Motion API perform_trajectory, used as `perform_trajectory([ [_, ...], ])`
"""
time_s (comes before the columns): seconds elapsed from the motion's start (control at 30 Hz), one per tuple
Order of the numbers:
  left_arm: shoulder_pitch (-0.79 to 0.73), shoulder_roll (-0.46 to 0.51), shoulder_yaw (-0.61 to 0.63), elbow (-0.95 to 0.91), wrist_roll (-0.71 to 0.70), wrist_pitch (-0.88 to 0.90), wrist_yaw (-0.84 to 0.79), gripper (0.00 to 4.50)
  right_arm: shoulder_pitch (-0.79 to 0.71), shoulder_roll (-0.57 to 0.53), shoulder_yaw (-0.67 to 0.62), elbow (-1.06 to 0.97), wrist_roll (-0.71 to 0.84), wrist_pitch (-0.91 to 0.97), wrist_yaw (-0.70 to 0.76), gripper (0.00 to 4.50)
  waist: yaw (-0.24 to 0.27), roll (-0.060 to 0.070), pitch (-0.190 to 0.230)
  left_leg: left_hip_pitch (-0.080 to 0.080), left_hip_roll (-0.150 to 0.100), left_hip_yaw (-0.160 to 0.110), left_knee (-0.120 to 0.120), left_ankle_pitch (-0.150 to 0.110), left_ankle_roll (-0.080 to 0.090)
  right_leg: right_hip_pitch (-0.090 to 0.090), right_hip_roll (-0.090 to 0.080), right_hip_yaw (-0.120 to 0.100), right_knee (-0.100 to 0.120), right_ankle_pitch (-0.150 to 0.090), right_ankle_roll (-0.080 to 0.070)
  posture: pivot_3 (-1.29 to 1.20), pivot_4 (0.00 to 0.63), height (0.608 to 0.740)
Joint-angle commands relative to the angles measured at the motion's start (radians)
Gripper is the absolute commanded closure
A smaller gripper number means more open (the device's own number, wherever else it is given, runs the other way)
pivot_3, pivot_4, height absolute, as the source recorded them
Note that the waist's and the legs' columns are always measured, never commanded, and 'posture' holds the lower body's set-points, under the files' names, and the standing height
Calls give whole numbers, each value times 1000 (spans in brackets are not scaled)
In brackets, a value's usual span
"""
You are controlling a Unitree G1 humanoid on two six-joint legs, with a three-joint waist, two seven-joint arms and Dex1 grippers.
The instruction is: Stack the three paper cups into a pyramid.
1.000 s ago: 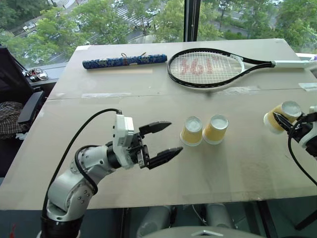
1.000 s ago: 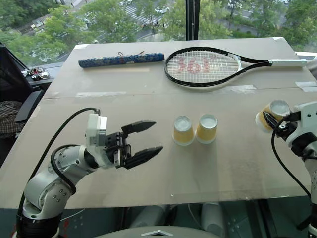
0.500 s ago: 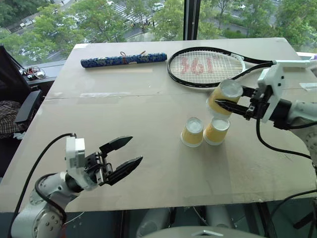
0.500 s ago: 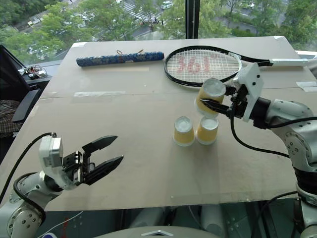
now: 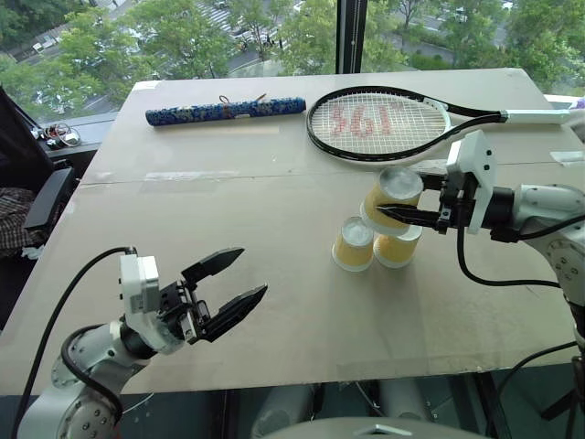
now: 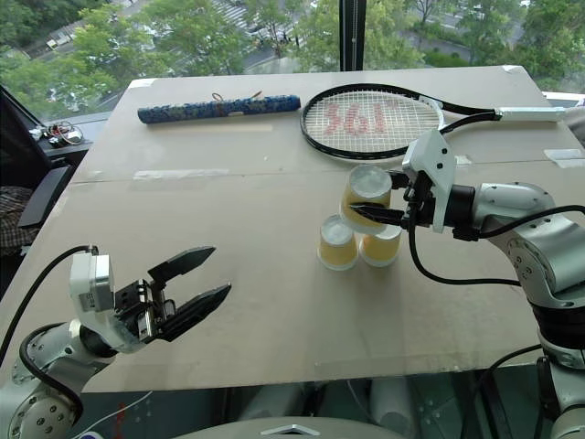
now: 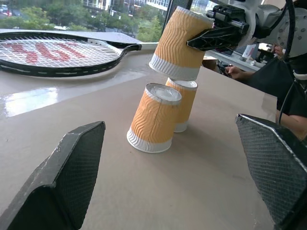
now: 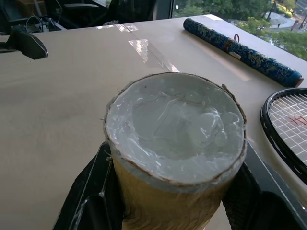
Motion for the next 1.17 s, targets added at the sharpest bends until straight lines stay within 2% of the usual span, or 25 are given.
perform_trajectory([
  [0.03,-12,17,1,-40,-17,5,19,0,-22,-7,10,-31,-10,-7,16,2607,-1,0,0,0,0,0,0,0,0,0,0,0,0,0,0,0,150,740],
  [0.13,-26,21,-6,-40,-16,10,29,0,-16,-4,34,-5,-33,-9,21,2607,-1,0,0,0,0,0,0,0,0,0,0,0,0,0,0,0,150,740],
  [0.27,-40,25,-15,-37,-16,14,34,0,2,-3,49,10,-61,-34,42,739,-1,0,0,0,0,0,0,0,0,0,0,0,0,0,0,0,150,740],
  [0.33,-42,28,-13,-35,-19,15,34,0,10,-5,35,5,-68,-49,44,27,-1,0,0,0,0,0,0,0,0,0,0,0,0,0,0,0,150,740],
  [0.5,-38,27,-19,-37,-12,20,42,0,42,-24,-103,-11,-1,-59,57,27,0,0,0,0,0,0,0,0,0,0,0,0,0,0,0,0,150,740],
  [0.67,-2,18,-74,-30,69,34,110,0,192,-55,-309,-49,103,-69,106,27,11,0,0,0,0,0,0,0,0,0,0,0,-1,0,0,0,150,740],
  [0.8,48,0,-100,1,152,3,139,0,436,-58,-426,-73,63,-167,176,27,23,0,0,0,1,1,-1,-1,0,0,1,1,-2,0,0,0,150,740],
  [0.93,94,-6,-60,52,177,-10,145,0,693,-31,-496,-29,-29,-296,223,27,28,0,0,0,1,2,-1,-1,1,0,1,2,-1,0,0,0,150,740],
  [1.03,141,2,-30,91,197,-29,124,0,810,4,-511,45,-103,-406,227,27,24,0,0,2,1,4,-1,-1,1,1,1,4,-1,0,0,0,150,740],
  [1.17,173,11,-14,123,220,-42,109,0,857,26,-485,138,-185,-518,213,27,20,0,0,4,1,8,-1,-1,1,2,1,5,0,0,0,0,150,740],
])
